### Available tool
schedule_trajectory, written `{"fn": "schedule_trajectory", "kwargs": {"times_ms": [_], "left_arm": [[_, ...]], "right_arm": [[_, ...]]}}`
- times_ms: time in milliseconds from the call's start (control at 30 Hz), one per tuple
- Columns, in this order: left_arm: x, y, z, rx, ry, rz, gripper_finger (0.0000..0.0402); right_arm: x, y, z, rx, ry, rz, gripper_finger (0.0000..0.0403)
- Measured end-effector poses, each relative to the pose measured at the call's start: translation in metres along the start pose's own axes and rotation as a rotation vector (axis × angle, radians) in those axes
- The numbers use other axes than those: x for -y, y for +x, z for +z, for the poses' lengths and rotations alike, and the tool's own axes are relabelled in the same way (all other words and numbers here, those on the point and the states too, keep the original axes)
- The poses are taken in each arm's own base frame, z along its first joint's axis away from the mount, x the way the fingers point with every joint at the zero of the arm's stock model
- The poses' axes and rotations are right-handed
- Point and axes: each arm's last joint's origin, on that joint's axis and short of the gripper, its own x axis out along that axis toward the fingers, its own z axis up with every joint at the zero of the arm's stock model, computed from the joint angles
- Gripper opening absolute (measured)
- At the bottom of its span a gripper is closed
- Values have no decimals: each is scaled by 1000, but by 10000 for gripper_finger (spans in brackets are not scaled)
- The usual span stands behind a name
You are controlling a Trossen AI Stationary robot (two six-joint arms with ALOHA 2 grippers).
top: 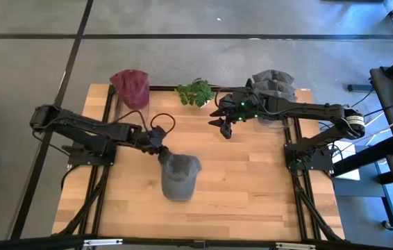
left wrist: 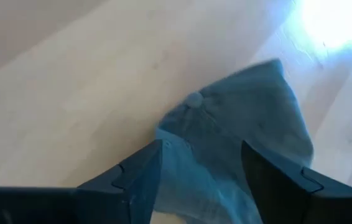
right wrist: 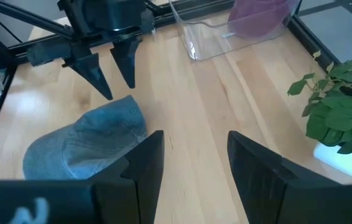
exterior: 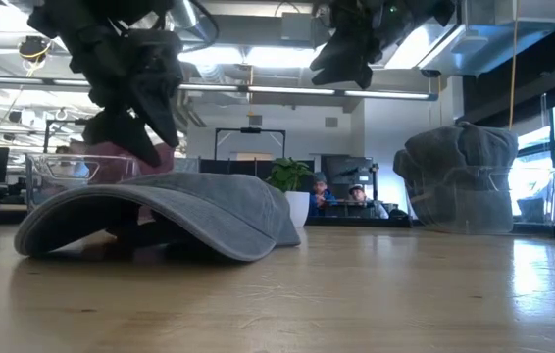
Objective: Pick & Place hat
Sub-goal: Put the gray cap into the right transparent bin
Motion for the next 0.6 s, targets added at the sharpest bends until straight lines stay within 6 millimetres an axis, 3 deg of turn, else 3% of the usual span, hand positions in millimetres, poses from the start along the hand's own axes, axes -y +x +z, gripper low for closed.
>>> {"fn": "schedule_trajectory", "kwargs": {"times_ms": [167, 400, 600], "left_arm": [[-10, 0, 7, -105, -96, -28, 219], [-36, 2, 24, -208, -91, -37, 219], [-44, 17, 34, -285, -97, -137, 219]], "right_arm": [[0, 0, -1, -6, 1, 0, 177], [0, 0, -3, -35, 4, -3, 177], [1, 0, -5, -55, -15, -3, 177]]}}
